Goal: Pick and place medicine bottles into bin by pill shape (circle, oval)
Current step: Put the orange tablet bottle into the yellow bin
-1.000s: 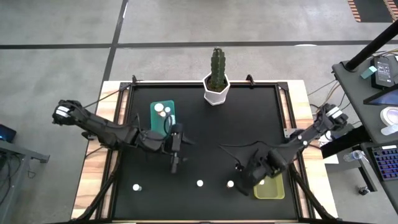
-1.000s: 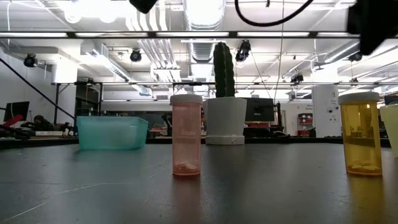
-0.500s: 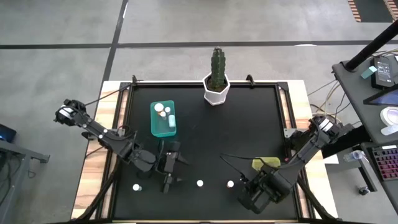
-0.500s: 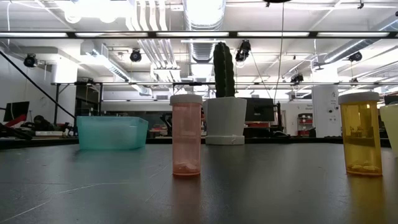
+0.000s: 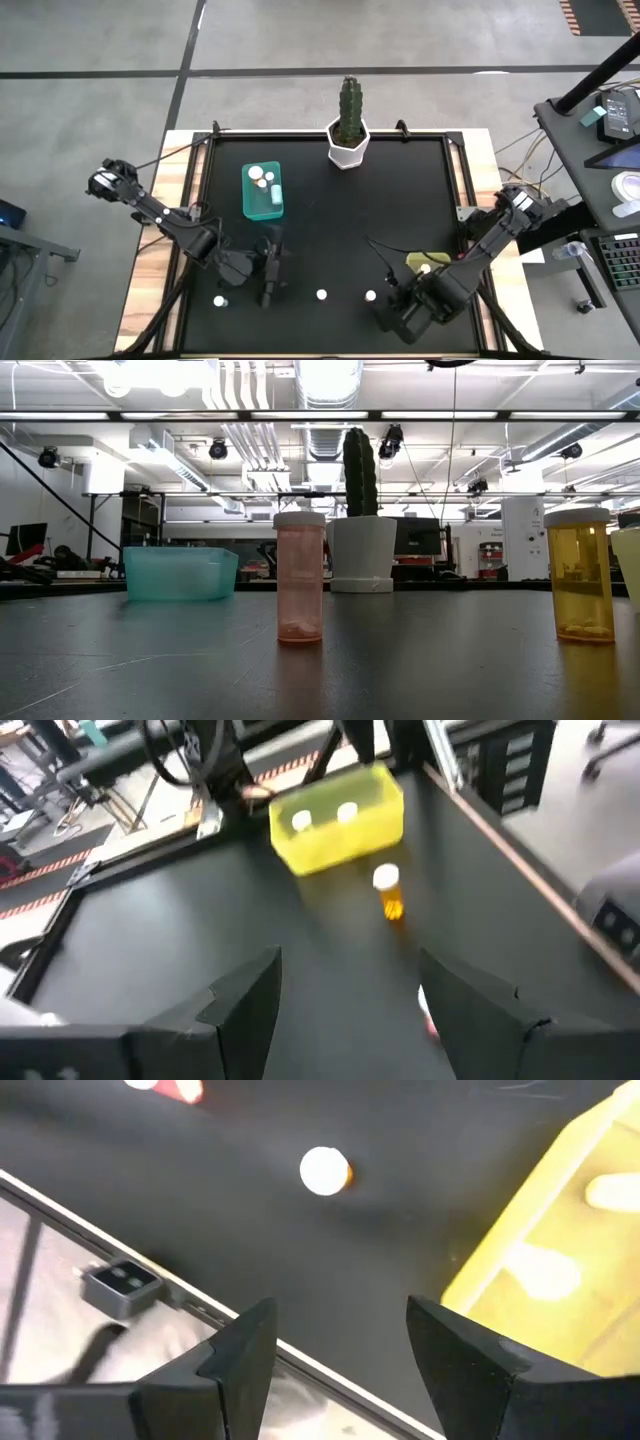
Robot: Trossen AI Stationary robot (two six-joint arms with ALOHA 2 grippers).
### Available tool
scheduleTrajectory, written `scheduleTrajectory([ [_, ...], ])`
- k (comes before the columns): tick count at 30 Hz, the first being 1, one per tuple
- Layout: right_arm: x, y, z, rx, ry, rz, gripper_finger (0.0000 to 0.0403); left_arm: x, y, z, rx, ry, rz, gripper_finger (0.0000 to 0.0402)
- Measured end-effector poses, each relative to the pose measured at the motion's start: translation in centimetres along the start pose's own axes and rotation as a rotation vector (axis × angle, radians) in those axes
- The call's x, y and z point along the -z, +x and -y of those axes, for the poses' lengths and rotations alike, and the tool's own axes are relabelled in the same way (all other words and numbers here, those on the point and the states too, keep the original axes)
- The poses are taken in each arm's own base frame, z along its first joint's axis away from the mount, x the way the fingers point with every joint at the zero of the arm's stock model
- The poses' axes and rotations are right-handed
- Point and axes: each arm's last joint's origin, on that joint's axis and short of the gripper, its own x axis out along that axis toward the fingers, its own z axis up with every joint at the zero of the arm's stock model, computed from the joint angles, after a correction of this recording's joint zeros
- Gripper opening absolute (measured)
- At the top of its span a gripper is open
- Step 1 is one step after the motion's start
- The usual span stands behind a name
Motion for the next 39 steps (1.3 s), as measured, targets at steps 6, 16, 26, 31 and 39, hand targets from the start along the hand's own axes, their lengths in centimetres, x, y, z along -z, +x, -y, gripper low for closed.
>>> scheduleTrajectory([
  [6,-1.7,0.4,-1.8,-0.009,0.034,0.012,0.0215,0.3,-1.1,0.1,-0.025,-0.010,-0.040,0.0221],
  [16,-3.9,2.0,-3.3,0.030,0.107,0.002,0.0214,2.0,-1.9,0.4,-0.018,0.029,-0.076,0.0221],
  [26,-5.5,4.1,-3.9,0.088,0.151,-0.046,0.0214,3.0,-3.9,-0.7,-0.023,-0.037,-0.030,0.0221],
  [31,-6.3,5.2,-4.1,0.116,0.146,-0.046,0.0214,3.2,-4.5,-1.0,-0.025,-0.073,-0.002,0.0221],
  [39,-6.4,6.8,-4.3,0.158,0.133,-0.055,0.0214,3.5,-4.9,-1.3,-0.047,-0.093,0.024,0.0221],
])
